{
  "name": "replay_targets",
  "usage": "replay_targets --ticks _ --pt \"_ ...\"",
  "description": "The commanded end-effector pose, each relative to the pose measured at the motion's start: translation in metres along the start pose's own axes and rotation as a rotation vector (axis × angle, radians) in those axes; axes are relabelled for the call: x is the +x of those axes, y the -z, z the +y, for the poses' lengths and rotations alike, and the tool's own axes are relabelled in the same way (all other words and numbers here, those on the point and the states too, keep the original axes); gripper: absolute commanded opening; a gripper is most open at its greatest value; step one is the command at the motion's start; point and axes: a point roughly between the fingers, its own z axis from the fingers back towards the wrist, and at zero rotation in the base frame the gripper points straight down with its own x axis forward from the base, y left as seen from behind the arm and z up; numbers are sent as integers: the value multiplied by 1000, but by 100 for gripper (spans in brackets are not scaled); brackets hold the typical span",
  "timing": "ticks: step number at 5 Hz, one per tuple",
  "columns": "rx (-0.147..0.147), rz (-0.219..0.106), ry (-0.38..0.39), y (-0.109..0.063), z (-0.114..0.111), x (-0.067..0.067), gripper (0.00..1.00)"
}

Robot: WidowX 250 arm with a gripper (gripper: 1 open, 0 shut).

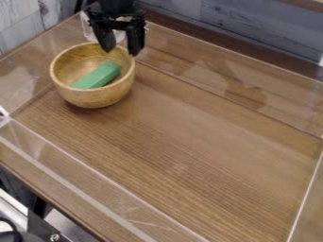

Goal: Put the green block in the brown bowl

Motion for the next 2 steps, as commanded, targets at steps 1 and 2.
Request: replay_targets --ticks 1,2 --pt "12 -39 18 -12 -5 6 100" --pt "1 -45 19 -12 -16 14 100"
